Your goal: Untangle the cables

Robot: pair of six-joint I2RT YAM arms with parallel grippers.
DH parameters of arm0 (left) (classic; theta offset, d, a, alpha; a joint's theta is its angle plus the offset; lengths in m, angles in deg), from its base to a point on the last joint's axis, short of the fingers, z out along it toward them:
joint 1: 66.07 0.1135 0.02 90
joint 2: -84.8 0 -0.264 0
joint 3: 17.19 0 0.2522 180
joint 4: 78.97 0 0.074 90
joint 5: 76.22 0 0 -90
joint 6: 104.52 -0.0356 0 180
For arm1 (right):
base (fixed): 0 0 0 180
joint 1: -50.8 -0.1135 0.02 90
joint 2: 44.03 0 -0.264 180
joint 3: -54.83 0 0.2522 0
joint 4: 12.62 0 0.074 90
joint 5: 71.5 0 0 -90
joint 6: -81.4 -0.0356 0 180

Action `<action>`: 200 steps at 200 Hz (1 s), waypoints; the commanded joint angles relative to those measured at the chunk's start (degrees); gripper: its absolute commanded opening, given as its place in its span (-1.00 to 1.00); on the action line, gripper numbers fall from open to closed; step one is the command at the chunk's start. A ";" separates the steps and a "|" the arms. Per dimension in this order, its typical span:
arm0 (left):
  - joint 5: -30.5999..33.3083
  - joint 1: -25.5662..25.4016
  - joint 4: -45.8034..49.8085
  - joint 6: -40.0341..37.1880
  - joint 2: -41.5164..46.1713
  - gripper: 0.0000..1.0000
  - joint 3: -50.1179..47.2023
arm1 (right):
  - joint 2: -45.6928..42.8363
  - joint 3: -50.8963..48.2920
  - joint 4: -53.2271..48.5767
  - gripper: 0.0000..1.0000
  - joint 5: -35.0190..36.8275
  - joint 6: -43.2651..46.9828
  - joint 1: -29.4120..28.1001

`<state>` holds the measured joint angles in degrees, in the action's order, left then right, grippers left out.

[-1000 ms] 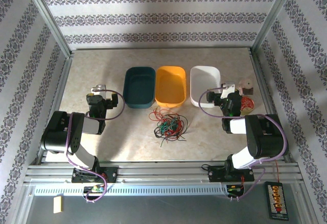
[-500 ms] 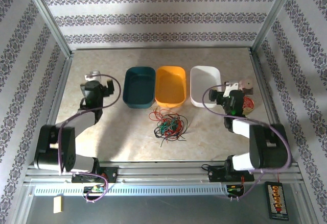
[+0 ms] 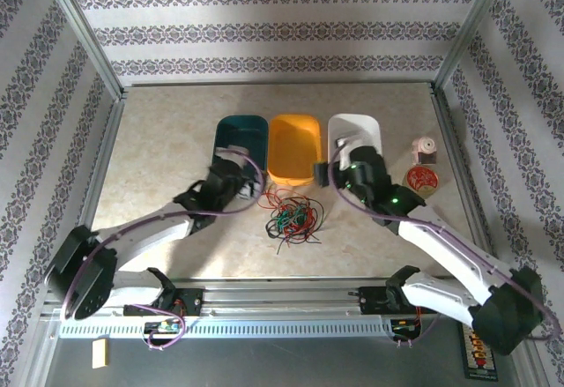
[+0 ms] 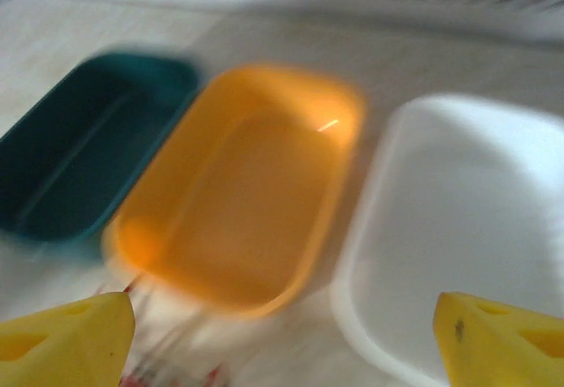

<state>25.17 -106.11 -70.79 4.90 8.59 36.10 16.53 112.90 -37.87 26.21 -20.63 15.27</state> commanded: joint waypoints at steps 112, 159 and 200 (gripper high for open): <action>-2.83 -9.98 7.19 -7.85 -4.39 0.98 3.16 | 23.06 9.10 -7.55 -0.40 -10.81 -6.31 -3.58; -5.07 -9.54 6.79 -9.37 -4.14 0.98 2.37 | 25.36 9.10 -5.43 -0.41 -12.02 -8.26 -3.57; -7.60 -8.32 5.52 -8.79 -5.16 0.98 1.84 | 27.07 9.21 -4.71 -0.78 -14.12 -8.18 -1.95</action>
<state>19.77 -115.61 -65.11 -3.21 3.22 38.39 42.63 120.99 -43.51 14.49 -27.96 11.71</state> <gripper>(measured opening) 0.992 0.187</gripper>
